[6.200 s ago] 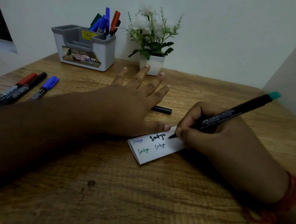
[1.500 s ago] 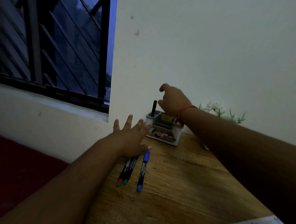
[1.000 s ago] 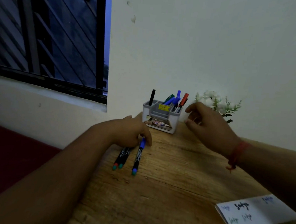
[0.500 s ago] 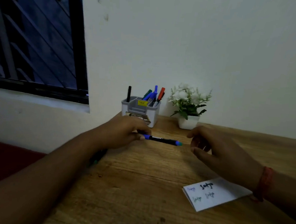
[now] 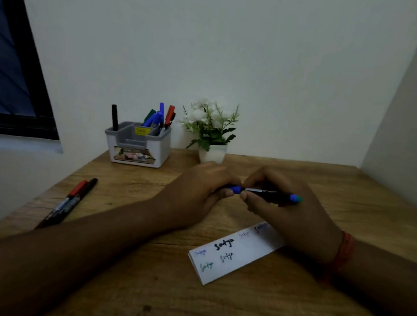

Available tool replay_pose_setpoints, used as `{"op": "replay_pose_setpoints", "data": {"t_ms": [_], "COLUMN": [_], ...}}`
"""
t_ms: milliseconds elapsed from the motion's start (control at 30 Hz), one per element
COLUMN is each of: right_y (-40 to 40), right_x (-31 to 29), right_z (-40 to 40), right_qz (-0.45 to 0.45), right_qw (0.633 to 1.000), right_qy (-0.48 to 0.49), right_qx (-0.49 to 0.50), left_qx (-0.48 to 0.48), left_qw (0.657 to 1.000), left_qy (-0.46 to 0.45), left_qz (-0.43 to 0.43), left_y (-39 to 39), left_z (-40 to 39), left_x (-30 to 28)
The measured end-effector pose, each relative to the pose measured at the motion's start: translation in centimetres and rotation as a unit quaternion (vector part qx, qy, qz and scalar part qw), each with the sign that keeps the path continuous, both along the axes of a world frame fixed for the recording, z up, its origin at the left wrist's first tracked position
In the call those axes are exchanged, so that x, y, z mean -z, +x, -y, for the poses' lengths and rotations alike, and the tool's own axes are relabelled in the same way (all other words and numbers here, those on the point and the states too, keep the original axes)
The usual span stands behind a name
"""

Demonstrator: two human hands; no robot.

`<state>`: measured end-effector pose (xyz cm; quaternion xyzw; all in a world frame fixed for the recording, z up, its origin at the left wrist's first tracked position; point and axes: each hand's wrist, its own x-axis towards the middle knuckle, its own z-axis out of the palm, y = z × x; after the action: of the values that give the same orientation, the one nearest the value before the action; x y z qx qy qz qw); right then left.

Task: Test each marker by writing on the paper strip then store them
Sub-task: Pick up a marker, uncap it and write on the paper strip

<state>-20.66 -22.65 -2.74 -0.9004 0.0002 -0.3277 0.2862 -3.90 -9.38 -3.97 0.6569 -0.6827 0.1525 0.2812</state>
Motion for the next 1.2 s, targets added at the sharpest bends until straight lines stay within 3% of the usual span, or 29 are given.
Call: {"op": "replay_pose_setpoints", "data": {"t_ms": [133,333,567,700,1000,1200], "right_y": [0.2,0.2,-2.8,-1.8,-0.6,-0.8], "right_x": [0.9,1.0,-0.8,-0.1,0.1,-0.2], "right_z": [0.5,-0.2,-0.5,-0.6,1.0,0.4], "right_qz": [-0.004,0.02,0.116,0.093,0.019,0.018], "right_qw": [0.999,0.998,0.993,0.996,0.984,0.986], "right_qy": [-0.036,-0.061,-0.005,0.004,0.176,0.162], "right_qx": [0.0,-0.023,0.014,0.014,-0.011,0.013], "left_qx": [0.017,0.014,-0.047,-0.07,-0.099,-0.128], "left_qw": [0.999,0.999,0.996,0.994,0.988,0.979], "left_qy": [0.019,0.046,0.069,0.079,0.094,0.146], "left_qz": [0.039,0.023,-0.011,-0.029,-0.077,-0.062], "left_y": [0.3,0.9,2.2,1.6,0.7,-0.1], "left_z": [0.8,0.3,0.2,0.1,-0.7,-1.2], "left_x": [0.7,0.9,1.2,1.3,0.8,0.5]}}
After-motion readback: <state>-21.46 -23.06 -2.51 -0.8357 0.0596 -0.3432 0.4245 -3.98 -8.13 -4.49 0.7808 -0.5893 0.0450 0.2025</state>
